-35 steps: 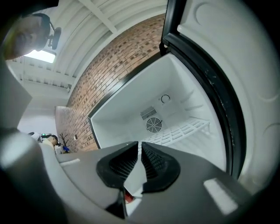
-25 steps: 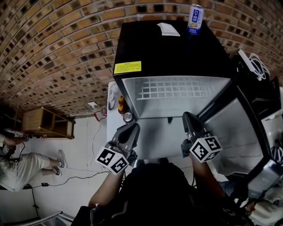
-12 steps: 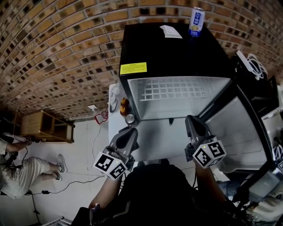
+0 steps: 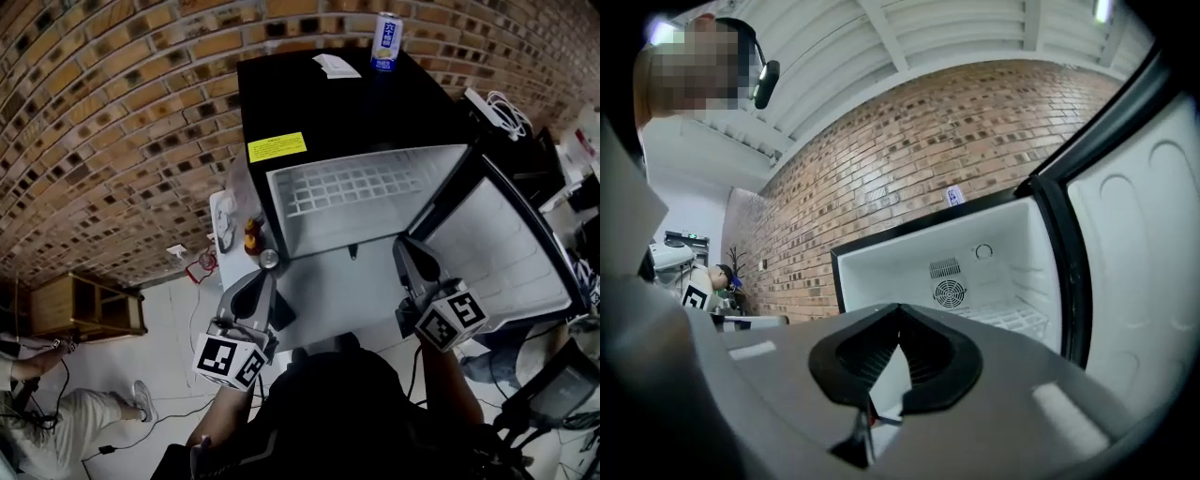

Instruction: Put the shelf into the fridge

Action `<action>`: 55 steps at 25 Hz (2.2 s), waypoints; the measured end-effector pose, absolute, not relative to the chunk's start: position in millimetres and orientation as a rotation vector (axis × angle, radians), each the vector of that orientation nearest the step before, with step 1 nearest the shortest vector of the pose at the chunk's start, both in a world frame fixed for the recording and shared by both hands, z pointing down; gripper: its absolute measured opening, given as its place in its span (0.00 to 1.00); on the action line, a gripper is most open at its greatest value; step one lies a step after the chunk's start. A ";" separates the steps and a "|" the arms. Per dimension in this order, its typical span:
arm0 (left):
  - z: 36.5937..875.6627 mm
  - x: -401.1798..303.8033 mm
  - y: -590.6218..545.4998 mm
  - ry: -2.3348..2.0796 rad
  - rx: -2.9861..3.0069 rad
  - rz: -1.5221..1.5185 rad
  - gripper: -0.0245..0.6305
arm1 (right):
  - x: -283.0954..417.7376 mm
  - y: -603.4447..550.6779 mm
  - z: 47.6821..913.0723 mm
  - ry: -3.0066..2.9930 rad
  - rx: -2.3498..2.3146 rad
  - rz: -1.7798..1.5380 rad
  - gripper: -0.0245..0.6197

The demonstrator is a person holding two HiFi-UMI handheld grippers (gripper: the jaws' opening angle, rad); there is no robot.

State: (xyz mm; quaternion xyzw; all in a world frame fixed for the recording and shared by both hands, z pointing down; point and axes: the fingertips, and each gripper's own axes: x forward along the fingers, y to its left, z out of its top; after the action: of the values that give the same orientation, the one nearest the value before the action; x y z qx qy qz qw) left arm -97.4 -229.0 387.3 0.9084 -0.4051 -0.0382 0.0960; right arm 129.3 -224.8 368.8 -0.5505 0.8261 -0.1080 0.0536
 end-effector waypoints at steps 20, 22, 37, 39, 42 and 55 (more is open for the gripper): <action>333.6 -67.9 -232.9 -1.297 2.754 -0.037 0.04 | 181.9 -223.5 329.3 2.638 -1.665 -0.163 0.05; 332.6 -58.2 -231.4 -1.321 2.742 -0.031 0.04 | 188.4 -223.6 330.5 2.654 -1.644 -0.169 0.05; 331.2 -45.1 -225.4 -1.418 2.683 -0.028 0.04 | 210.9 -227.9 333.4 2.678 -1.589 -0.160 0.05; 332.4 -43.8 -224.4 -1.412 2.678 -0.037 0.04 | 210.0 -228.4 334.4 2.675 -1.580 -0.168 0.05; 334.4 -42.2 -221.5 -1.393 2.669 -0.058 0.04 | 207.1 -227.4 338.1 2.681 -1.574 -0.181 0.05; 331.0 -52.3 -213.8 -1.440 2.679 -0.059 0.04 | 193.9 -225.5 340.0 2.706 -1.559 -0.174 0.05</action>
State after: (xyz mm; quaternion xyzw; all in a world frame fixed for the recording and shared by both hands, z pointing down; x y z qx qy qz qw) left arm -52.3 -213.8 331.0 0.8795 -0.4729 -0.0194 0.0499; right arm 193.9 -225.5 340.0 -0.4984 0.8651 -0.0557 0.0071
